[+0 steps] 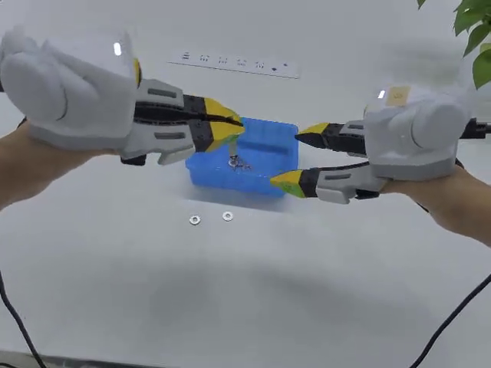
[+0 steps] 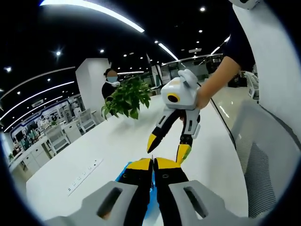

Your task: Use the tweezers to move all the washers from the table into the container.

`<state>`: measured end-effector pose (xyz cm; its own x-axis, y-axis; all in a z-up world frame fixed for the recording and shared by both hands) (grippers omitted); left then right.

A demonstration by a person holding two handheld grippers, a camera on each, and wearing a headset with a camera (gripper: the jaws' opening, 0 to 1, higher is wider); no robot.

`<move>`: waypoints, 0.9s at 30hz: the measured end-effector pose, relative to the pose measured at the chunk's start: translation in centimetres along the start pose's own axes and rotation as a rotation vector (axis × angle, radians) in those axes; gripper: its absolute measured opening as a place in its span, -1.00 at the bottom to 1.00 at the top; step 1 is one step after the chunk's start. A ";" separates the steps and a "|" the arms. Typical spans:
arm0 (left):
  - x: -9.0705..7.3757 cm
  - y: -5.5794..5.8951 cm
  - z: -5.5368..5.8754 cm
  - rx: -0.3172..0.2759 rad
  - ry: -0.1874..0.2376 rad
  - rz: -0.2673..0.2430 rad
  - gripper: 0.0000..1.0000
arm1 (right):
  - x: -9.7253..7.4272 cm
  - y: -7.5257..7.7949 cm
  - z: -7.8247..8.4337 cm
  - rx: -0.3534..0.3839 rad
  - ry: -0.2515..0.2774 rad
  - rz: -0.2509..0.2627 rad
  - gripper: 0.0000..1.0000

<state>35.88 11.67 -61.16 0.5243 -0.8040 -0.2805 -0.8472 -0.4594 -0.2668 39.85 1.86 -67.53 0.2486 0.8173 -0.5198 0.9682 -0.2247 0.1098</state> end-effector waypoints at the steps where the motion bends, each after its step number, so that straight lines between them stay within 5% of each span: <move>1: -0.3 0.4 0.0 0.001 0.002 0.001 -0.90 | -0.2 -0.2 0.2 0.005 -0.001 0.000 0.05; 6: -1.0 1.6 0.9 -0.011 -0.008 0.004 -0.90 | -0.5 -1.3 1.7 0.015 -0.033 -0.007 0.19; 9: -1.2 2.0 2.1 -0.018 -0.023 -0.001 -0.90 | -0.9 -1.4 1.9 0.009 -0.024 0.058 0.55; 12: -1.2 2.4 3.1 -0.059 -0.021 -0.006 -0.90 | -1.2 -2.2 1.9 0.044 0.005 0.062 0.78; 18: -0.7 3.1 4.4 -0.102 -0.033 0.013 -0.90 | -1.4 -4.5 3.5 0.057 -0.010 0.004 0.94; 27: 0.2 3.7 5.3 -0.120 -0.043 0.029 -0.90 | -1.5 -6.0 5.5 0.112 -0.021 -0.042 1.00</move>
<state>33.30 11.84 -67.09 0.5006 -0.8019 -0.3260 -0.8648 -0.4802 -0.1468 33.52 -0.93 -72.07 0.2059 0.8164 -0.5395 0.9684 -0.2492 -0.0075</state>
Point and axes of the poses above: the centre of the closed fingertips' face, and the gripper's own axes: x roughly forward along the fingers, y roughly to its right, z roughly out of its underside, the point moved 3 cm from there along -x, roughly backward along the fingers
